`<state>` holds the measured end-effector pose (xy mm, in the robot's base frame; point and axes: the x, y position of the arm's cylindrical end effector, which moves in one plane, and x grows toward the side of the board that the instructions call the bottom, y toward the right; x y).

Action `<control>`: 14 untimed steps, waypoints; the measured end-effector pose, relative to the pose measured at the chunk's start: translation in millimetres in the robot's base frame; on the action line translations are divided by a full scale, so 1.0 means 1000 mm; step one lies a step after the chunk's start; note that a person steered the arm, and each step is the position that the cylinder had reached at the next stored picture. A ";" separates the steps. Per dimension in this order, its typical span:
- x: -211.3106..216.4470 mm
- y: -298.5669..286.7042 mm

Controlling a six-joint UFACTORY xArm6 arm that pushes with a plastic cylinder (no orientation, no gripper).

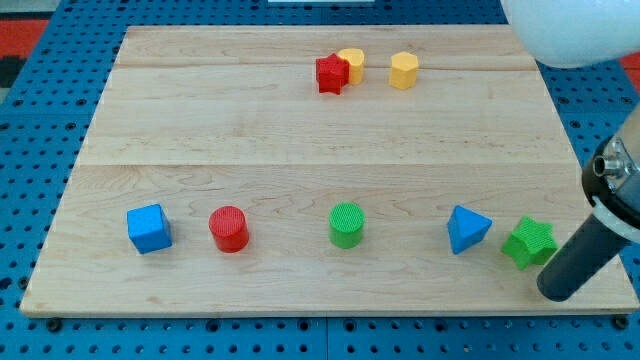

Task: Place the yellow hexagon right to the green circle

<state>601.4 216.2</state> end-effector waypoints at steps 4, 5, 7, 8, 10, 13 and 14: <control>-0.023 0.038; -0.052 0.060; -0.184 0.060; -0.250 0.044; -0.347 -0.030; -0.331 -0.066; -0.345 -0.075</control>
<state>256.2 141.4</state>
